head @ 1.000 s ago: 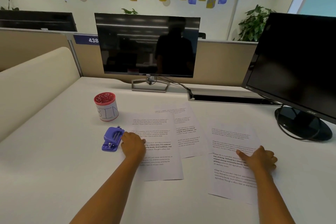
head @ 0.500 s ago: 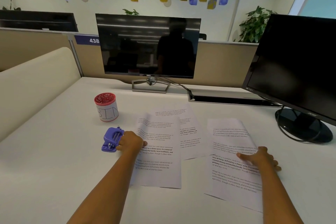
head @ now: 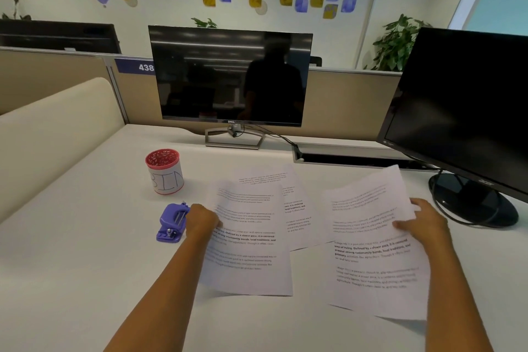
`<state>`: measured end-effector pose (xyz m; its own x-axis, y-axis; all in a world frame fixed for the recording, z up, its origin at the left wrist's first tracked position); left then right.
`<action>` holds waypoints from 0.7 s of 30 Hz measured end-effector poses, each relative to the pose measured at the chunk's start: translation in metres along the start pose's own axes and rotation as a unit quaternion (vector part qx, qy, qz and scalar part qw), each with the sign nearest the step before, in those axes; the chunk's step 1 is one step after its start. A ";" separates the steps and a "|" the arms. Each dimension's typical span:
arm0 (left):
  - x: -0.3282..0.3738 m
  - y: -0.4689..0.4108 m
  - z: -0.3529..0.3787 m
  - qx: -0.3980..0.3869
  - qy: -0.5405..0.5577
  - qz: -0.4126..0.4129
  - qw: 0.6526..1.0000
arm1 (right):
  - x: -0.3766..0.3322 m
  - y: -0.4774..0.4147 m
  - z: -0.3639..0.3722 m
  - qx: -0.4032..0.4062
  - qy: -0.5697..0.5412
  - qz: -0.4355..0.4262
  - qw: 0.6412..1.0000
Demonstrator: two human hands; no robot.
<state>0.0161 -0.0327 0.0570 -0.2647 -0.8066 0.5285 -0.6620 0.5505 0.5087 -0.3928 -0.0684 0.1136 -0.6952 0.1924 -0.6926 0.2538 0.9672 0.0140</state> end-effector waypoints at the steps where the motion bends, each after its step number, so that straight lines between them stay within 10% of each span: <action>1: 0.000 0.000 -0.002 0.000 -0.004 -0.001 1.000 | -0.010 0.002 -0.006 0.006 0.019 -0.023 1.000; 11: 0.005 0.004 -0.015 0.055 0.106 0.127 0.985 | -0.092 0.045 -0.054 0.061 -0.045 -0.244 0.967; 21: 0.013 0.015 -0.014 -0.126 0.352 0.106 0.921 | -0.120 0.042 -0.043 -0.005 -0.457 -0.251 0.853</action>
<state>0.0123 -0.0317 0.0811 0.2098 -0.3842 0.8991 -0.4394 0.7844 0.4377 -0.3281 -0.0441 0.2284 0.1011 -0.4523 -0.8861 0.0688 0.8917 -0.4473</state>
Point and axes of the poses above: each hand's wrist, its own y-axis away from the middle knuckle, its own z-axis out of the palm, x = y × z, the point moved 2 cm from there along -y, towards the middle knuckle, and after that the axes turned 8 degrees about -z, right-handed, at the moved point
